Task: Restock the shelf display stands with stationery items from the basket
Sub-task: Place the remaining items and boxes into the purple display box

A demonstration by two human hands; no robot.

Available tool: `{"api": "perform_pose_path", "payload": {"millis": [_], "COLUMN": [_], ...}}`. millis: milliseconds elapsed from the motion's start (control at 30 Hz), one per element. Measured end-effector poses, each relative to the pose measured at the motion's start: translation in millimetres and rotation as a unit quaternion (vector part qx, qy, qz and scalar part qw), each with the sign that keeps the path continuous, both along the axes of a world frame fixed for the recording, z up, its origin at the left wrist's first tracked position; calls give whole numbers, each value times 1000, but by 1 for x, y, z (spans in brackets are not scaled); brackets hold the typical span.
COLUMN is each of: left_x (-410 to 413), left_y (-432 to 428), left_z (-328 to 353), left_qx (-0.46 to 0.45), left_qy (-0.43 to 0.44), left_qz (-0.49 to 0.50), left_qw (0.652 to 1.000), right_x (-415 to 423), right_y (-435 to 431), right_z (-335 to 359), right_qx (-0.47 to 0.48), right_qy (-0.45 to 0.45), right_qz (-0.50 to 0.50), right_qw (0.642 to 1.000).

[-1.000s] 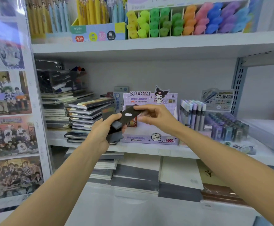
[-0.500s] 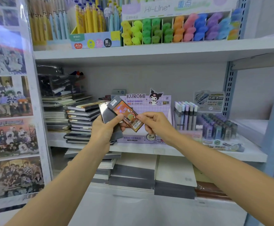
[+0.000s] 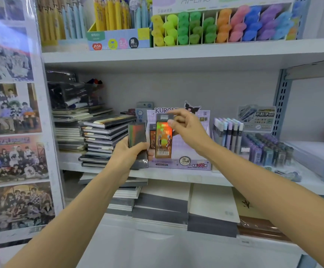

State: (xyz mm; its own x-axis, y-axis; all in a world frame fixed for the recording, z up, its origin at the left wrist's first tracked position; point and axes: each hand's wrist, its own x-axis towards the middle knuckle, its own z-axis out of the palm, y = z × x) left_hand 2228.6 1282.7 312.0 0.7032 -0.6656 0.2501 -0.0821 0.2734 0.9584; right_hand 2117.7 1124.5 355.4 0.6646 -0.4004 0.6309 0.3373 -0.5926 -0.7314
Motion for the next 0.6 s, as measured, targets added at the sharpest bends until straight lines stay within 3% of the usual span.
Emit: {"api": "perform_pose_path", "payload": {"millis": [100,600], "left_x": [10,26], "left_y": [5,5], "left_z": [-3,-17], "left_qx": [-8,-40], "left_qy": [4,37], "left_qz": [9,27], "left_qw": [1000,998], "right_x": [8,57], "right_y": [-9,-23], "right_z": [3,-31], "right_qx": [30,-93], "right_qy": [-50,12], "right_qz": [-72,-125], "right_qw": [996,988]}}
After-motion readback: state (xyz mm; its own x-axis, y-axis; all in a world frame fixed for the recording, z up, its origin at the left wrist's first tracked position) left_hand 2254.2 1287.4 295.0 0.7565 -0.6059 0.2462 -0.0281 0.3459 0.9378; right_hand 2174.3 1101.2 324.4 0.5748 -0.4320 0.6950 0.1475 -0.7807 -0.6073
